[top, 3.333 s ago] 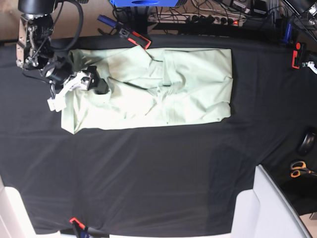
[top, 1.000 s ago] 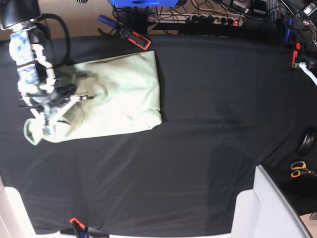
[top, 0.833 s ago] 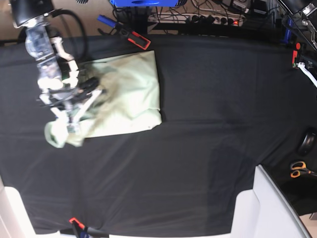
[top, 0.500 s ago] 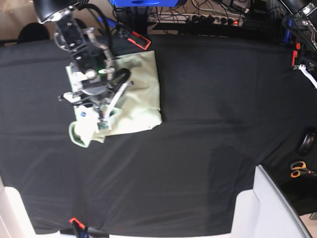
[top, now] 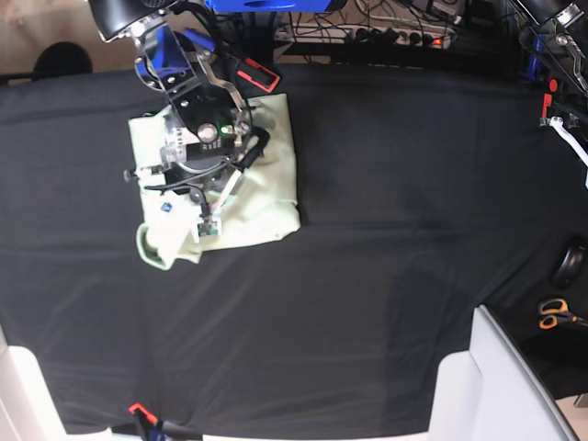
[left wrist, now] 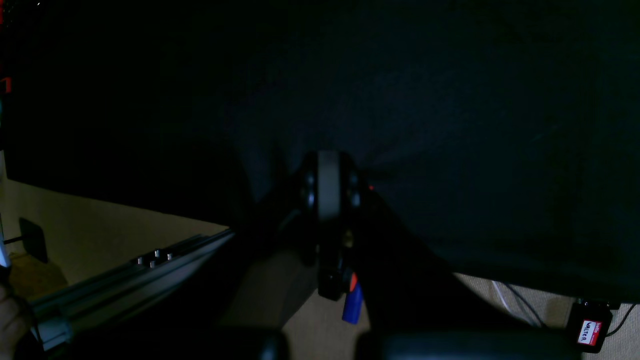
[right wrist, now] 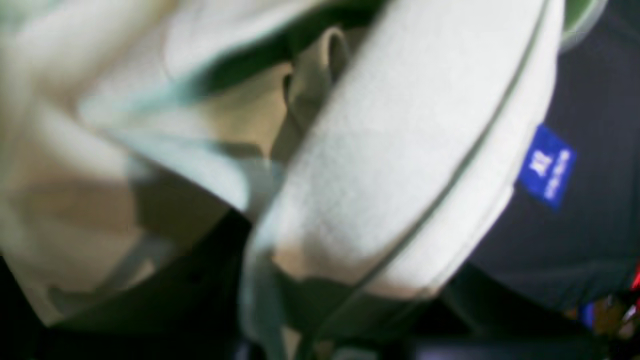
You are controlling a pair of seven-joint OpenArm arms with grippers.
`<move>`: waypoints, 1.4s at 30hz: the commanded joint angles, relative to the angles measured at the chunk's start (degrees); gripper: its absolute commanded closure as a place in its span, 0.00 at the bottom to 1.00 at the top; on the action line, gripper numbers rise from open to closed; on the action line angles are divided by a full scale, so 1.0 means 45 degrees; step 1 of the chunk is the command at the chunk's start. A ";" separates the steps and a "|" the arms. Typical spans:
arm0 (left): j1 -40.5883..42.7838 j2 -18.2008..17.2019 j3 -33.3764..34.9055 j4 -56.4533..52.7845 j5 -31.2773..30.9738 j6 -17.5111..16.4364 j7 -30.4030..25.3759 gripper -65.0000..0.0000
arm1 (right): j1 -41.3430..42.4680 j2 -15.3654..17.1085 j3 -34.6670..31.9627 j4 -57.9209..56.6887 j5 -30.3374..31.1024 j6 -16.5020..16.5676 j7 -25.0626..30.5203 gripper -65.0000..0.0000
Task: Fold the T-shirt properly
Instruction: 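Fold the shirt's loose end over the bundle with the right gripper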
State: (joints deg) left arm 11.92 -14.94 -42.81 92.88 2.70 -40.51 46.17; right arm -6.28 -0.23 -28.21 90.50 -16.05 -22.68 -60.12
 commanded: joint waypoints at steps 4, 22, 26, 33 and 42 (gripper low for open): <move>-0.0002 -0.0285 -0.0050 0.0195 -0.0063 0.0114 -0.0190 1.00 | 0.0195 -0.0115 -0.0052 0.0197 -0.0154 -0.0284 0.0143 1.00; 0.0037 -0.0285 -0.0050 0.0175 -0.0063 0.0114 -0.0190 1.00 | 0.0156 -0.0154 -0.1322 0.0197 -0.0154 -0.0343 0.0143 1.00; 0.0037 -0.0285 -0.0050 0.0175 -0.0063 0.0114 -0.0190 1.00 | 0.0117 -0.0584 -0.1263 0.0197 -0.0115 -0.0304 0.0241 0.86; 0.0037 -0.0285 -0.0050 0.0156 -0.0063 0.0114 -0.0190 1.00 | 0.0097 -0.1111 -0.1341 0.0255 -0.0095 -0.0226 0.0261 0.33; -0.0002 -0.0285 -0.0050 0.0156 -0.0063 0.0114 -0.0190 1.00 | 0.0175 -0.1033 -0.1361 0.1506 0.2679 -0.0226 0.0124 0.18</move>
State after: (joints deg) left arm 12.23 -14.94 -42.74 92.75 2.70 -40.51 46.19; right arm -6.17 -4.32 -34.15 96.01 -3.57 -23.62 -60.27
